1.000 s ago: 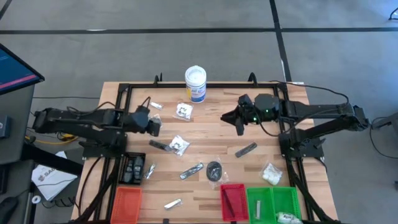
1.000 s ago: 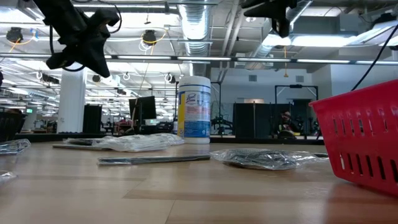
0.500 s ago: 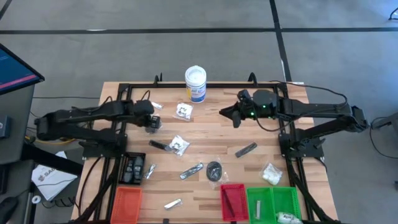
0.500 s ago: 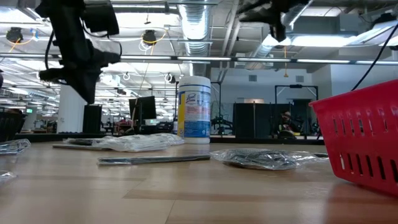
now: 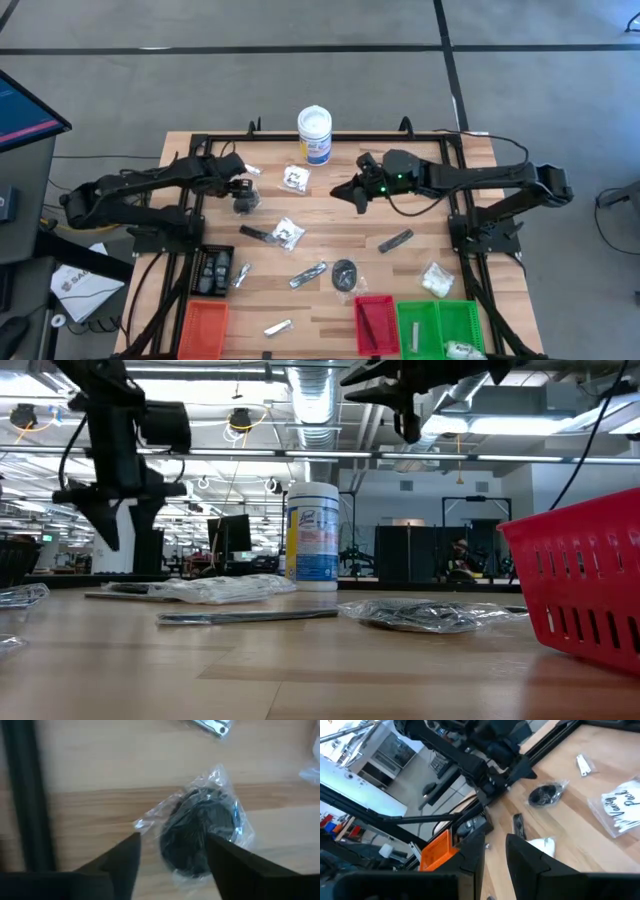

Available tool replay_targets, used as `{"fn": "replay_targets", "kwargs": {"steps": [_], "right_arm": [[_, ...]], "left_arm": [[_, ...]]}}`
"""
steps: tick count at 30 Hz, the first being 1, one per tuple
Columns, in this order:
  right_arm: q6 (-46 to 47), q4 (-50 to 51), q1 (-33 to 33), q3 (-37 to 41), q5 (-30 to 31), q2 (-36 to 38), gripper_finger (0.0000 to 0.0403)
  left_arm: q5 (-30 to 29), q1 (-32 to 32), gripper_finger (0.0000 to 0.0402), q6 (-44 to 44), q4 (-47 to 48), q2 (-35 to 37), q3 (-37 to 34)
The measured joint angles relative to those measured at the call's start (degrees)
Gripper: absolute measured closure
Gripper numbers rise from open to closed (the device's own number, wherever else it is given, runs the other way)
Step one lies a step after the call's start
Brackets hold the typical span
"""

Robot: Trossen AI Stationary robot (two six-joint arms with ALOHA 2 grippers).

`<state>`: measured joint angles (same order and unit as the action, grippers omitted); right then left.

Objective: Pick & Place Travel size toiletries
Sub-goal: Put the black hairbrush into the orange bin

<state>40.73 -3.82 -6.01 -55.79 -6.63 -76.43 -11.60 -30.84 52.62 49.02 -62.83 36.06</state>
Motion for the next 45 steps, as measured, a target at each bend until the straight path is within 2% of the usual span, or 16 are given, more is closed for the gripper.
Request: {"fn": "replay_targets", "kwargs": {"steps": [4, 9, 14, 22, 31, 38, 42, 45], "right_arm": [[-0.92, -0.26, -0.07, -1.31, -0.11, 0.21, 0.0332], [-2.82, -0.03, -0.60, -2.90, -0.11, 0.68, 0.0332], [-3.21, 0.17, -0.49, -3.98, -0.10, 0.64, 0.0332], [-3.21, 0.14, -0.01, -4.15, -0.39, 0.69, 0.0332], [-3.21, 0.17, -0.03, -4.15, -0.86, 0.69, 0.0332], [-3.21, 0.16, -0.03, -4.15, -0.88, 0.69, 0.0332], [-3.19, 0.16, -0.03, -4.15, -0.90, 0.69, 0.0332], [-3.19, 0.22, -0.03, -4.13, -0.90, 0.69, 0.0332]], "left_arm": [[5.27, -1.37, 0.0132, 1.34, -5.42, 0.00, -4.74], [6.28, -1.35, 0.0107, 6.19, -9.57, 0.04, -9.28], [5.04, -1.30, 0.0105, 6.73, -10.99, 0.09, -10.91], [4.92, -1.39, 0.0105, 9.81, -20.12, 0.37, -15.40], [5.14, -1.39, 0.0105, 7.82, -24.56, 0.31, -16.11], [7.46, -0.92, 0.0105, 7.63, -30.68, 0.01, -16.40], [11.84, -0.32, 0.0105, 7.65, -34.73, -0.09, -16.45], [12.95, 0.18, 0.0105, 7.38, -38.35, -0.09, -16.45]]}}
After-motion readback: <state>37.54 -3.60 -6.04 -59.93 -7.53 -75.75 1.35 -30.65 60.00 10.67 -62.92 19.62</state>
